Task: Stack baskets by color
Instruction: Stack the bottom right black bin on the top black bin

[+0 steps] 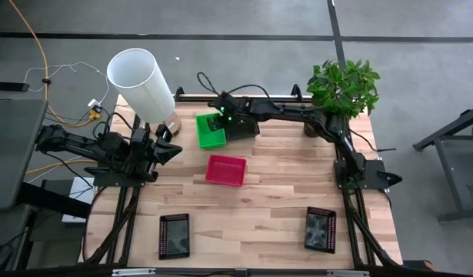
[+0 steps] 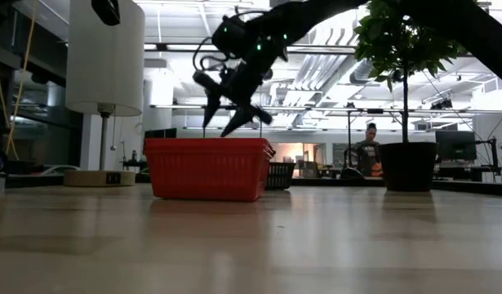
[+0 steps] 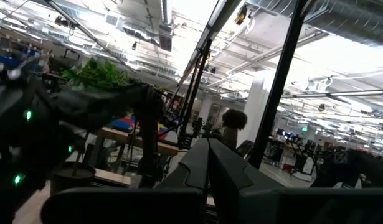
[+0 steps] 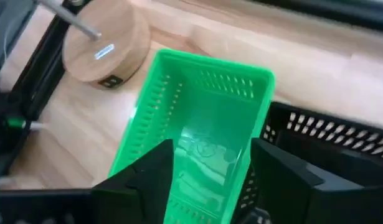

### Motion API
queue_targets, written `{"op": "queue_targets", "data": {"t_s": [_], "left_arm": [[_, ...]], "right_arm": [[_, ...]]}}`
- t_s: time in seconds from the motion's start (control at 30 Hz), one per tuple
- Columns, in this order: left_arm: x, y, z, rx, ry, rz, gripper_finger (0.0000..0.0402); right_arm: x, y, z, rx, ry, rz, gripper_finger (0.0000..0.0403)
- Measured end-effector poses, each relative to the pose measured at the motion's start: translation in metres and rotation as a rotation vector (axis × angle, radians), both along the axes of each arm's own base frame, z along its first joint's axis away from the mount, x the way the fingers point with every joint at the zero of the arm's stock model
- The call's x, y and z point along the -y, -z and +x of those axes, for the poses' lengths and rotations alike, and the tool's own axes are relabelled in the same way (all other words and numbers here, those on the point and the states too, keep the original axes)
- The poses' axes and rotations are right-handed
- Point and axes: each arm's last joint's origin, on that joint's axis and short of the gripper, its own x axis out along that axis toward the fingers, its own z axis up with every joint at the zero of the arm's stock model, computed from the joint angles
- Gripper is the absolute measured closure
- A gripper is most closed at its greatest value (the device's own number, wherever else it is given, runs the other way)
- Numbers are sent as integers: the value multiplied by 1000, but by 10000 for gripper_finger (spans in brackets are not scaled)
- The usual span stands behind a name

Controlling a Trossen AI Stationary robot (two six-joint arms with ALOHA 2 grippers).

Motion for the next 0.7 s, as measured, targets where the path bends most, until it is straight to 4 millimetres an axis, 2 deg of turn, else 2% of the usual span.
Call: {"op": "queue_targets", "data": {"t_s": [0.13, 0.23, 0.43, 0.53, 0.7], "left_arm": [[0, 0, 0, 0, 0, 0, 401], [0, 0, 0, 0, 0, 0, 401], [0, 0, 0, -3, 0, 0, 401], [0, 1, 0, -14, -9, -1, 401], [-1, 3, 1, -32, -19, -3, 401]], "right_arm": [[-5, -23, -4, -101, -136, -76, 191], [-21, -34, -9, -234, -293, -142, 190], [-56, -28, -28, -477, -538, -178, 190], [-70, -27, -45, -471, -562, -185, 190], [-89, -36, -93, -318, -477, -174, 190]]}}
